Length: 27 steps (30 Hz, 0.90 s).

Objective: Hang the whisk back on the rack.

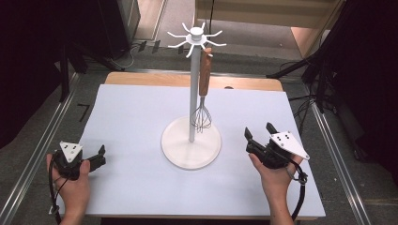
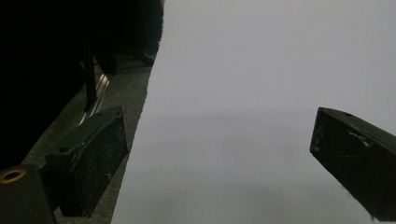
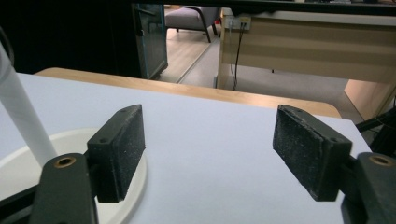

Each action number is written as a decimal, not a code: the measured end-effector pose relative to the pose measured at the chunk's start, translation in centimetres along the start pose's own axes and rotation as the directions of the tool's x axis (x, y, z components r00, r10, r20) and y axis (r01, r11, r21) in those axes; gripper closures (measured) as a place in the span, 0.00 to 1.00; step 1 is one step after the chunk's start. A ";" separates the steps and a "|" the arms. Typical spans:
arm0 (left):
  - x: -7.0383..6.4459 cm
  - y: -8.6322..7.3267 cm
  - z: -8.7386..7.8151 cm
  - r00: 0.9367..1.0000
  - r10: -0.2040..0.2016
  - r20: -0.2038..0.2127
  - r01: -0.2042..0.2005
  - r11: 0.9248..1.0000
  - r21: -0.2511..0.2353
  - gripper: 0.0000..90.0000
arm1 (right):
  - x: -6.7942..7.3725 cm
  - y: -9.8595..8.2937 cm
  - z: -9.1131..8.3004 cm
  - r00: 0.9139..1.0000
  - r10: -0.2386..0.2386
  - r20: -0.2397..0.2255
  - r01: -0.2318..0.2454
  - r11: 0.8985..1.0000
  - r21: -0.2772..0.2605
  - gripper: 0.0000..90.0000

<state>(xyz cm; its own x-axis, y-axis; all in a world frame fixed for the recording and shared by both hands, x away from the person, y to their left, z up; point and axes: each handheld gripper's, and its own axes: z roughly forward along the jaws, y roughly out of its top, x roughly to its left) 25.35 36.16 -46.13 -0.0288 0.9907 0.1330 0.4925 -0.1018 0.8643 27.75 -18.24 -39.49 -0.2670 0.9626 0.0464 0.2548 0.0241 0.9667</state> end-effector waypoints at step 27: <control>0.0 0.0 0.0 1.000 -0.002 0.004 0.002 1.000 -0.001 0.07 | -4.3 -3.9 -0.1 0.990 -0.007 0.141 -0.015 0.988 0.153 0.00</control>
<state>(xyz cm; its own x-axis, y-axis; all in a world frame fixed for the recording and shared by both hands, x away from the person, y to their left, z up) 25.37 36.18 -46.15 -0.0263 0.9913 0.1290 0.4917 -0.0995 0.8651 27.84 -22.51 -43.47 -0.1347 0.9909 0.0034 0.3981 0.0510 0.9159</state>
